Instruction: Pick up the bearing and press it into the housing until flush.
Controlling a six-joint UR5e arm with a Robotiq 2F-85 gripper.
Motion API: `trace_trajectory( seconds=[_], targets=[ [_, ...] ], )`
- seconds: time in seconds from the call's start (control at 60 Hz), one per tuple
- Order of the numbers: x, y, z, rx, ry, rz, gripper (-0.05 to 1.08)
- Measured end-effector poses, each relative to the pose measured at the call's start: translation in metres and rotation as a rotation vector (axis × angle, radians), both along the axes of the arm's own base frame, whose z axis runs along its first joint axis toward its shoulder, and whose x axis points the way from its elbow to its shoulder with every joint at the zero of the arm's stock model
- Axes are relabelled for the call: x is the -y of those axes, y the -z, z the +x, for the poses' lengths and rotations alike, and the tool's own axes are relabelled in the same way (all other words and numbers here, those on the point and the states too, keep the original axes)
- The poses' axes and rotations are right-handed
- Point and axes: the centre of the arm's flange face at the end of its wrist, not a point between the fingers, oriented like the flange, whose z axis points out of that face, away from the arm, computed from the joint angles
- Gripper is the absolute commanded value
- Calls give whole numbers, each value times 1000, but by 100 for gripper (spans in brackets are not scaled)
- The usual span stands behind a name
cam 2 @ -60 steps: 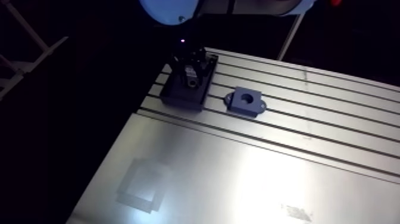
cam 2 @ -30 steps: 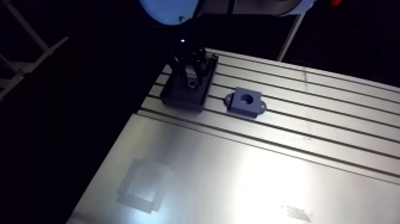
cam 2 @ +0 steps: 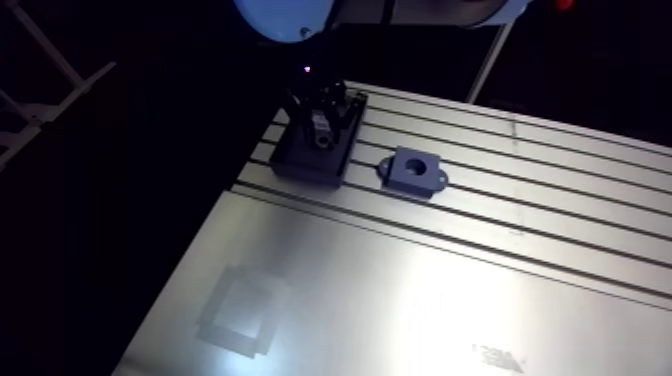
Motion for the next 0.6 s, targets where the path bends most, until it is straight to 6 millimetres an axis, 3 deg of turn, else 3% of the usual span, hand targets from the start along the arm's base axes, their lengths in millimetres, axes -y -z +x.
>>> trace_trajectory(
  seconds=[0.6],
  targets=[
    [-2, -1, 0, -7, -4, 20, 60]
  ],
)
